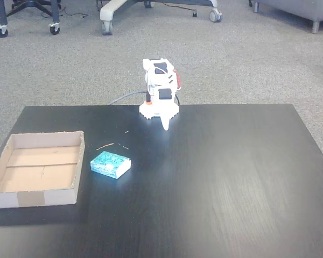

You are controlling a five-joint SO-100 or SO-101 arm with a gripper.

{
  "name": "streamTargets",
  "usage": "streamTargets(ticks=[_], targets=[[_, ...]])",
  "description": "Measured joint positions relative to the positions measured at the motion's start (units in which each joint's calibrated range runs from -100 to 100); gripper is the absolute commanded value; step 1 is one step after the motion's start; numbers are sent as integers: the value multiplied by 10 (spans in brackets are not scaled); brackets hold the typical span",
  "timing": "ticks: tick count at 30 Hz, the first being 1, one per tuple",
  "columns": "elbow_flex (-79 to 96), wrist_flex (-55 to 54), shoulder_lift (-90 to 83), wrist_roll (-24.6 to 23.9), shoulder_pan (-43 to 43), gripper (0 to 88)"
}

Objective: Pick the green block and drop it in the box on the right.

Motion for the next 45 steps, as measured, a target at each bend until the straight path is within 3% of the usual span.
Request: streamTargets(ticks=[20,23,26,29,33,35,40,45], targets=[[-1,-14,2,-14,22,1],[-99,-23,104,-20,61,1],[-310,28,297,-25,112,1],[-506,29,491,-55,186,112],[-717,22,743,-90,264,360],[-797,16,861,-104,290,437],[-896,17,1032,-83,297,513],[-943,149,1095,-69,261,520]])
